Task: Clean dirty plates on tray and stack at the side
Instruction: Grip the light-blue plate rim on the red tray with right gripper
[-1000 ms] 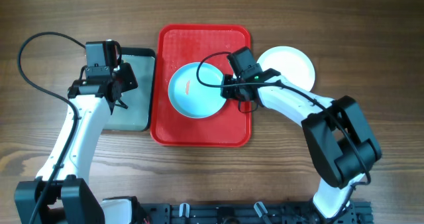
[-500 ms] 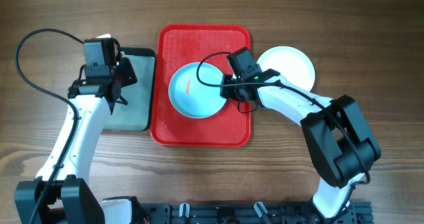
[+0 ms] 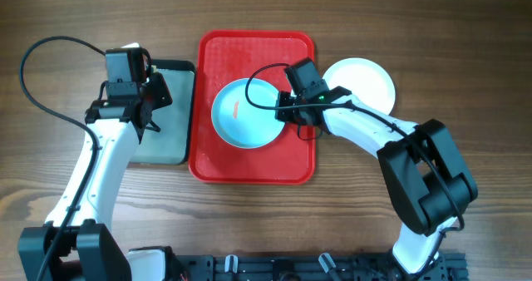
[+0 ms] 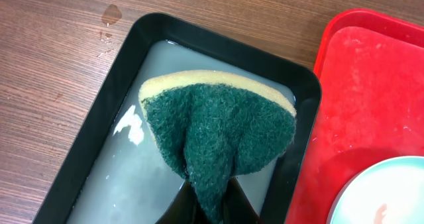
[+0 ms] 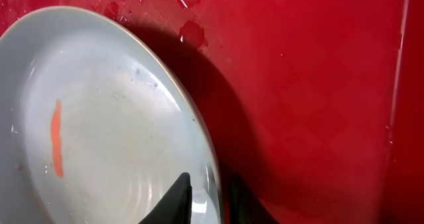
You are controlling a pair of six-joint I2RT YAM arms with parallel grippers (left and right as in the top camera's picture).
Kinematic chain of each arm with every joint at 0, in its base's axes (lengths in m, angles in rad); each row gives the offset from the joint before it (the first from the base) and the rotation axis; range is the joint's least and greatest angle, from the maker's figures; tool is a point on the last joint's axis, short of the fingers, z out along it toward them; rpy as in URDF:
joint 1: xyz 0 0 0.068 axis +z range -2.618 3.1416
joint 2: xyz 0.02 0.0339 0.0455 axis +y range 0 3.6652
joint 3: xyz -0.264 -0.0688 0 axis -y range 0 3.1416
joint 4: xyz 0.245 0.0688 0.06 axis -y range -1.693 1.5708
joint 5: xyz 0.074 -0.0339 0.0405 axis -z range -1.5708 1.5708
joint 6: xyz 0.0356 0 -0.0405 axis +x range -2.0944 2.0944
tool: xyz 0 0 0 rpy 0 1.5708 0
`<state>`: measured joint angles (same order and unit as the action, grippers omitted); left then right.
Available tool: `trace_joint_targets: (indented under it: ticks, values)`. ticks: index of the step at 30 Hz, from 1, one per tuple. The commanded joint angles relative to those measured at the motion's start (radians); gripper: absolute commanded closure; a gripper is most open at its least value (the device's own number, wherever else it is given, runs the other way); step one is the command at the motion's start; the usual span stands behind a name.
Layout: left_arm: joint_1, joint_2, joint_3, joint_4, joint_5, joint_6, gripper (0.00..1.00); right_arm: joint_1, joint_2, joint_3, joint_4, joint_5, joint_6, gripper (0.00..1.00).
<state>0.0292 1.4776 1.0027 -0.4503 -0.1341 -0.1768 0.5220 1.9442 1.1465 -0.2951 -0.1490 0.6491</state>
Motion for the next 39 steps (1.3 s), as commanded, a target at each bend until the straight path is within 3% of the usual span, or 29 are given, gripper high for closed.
trace_joint_targets:
  ticks: [1,12,39]
  values:
    - [0.001,-0.002,-0.009,-0.002,-0.014,0.013,0.94,0.002,0.015,-0.007,-0.012,-0.008,-0.017,0.84]
    - [0.001,-0.002,-0.01,-0.014,-0.013,0.013,0.94,0.002,0.015,-0.007,0.003,-0.008,-0.017,0.87]
    - [0.001,-0.002,-0.01,-0.014,-0.013,0.013,0.95,-0.015,-0.008,-0.006,-0.006,0.011,-0.021,0.79]
